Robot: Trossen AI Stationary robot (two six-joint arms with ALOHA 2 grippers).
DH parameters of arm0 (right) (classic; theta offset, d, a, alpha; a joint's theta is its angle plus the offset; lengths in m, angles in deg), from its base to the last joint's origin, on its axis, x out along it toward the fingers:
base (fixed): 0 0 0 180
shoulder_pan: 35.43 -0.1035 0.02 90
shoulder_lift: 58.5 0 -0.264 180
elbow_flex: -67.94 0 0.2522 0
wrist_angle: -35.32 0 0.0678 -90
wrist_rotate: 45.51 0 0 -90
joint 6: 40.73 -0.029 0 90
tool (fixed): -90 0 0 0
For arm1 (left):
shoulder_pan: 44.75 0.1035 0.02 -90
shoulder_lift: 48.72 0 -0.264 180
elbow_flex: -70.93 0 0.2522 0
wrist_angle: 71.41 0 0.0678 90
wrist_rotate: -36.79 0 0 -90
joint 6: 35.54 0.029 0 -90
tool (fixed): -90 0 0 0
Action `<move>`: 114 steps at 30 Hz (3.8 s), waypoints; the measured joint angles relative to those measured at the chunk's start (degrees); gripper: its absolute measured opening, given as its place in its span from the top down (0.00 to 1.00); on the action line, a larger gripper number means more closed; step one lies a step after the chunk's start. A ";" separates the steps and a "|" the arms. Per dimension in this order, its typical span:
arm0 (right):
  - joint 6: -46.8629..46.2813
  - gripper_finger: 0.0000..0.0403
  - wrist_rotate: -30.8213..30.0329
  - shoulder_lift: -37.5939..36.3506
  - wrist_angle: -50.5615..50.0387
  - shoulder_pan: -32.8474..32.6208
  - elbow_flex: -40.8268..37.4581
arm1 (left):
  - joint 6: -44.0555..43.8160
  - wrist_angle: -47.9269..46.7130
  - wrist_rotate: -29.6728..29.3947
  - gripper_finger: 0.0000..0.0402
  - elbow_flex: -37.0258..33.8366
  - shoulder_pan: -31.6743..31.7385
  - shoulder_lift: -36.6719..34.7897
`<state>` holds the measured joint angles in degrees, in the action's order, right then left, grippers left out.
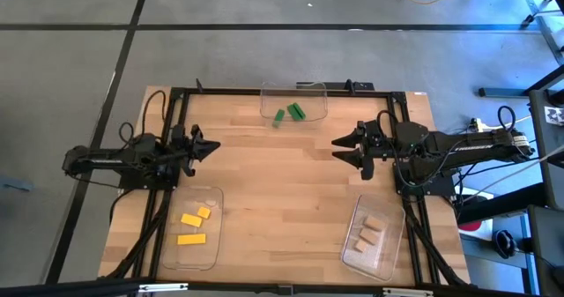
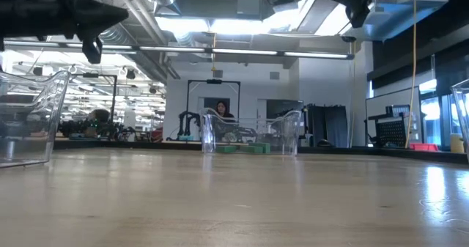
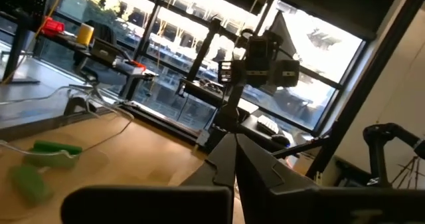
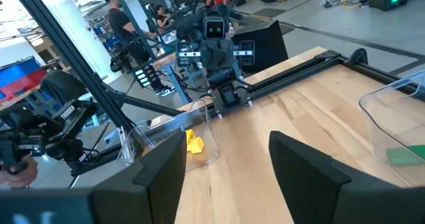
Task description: Sort & place blocks by color
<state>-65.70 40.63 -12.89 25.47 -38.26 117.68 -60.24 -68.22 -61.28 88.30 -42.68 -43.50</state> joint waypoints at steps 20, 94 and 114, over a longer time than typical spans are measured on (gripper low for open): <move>-4.65 0.46 0.04 0.02 -0.79 -0.04 0.02 | -0.59 -15.68 3.87 1.00 -3.12 -2.76 -5.08; 13.32 0.94 -6.64 -34.03 -1.89 -1.44 -35.19 | 1.20 -16.05 5.77 1.00 -3.12 -2.75 -4.49; 13.32 0.94 -6.64 -34.05 -1.87 -1.44 -35.17 | 1.20 -16.05 5.79 1.00 -3.12 -2.76 -4.49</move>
<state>-52.38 33.98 -46.95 23.60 -39.70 82.52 -59.04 -84.26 -55.50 85.18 -45.44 -47.99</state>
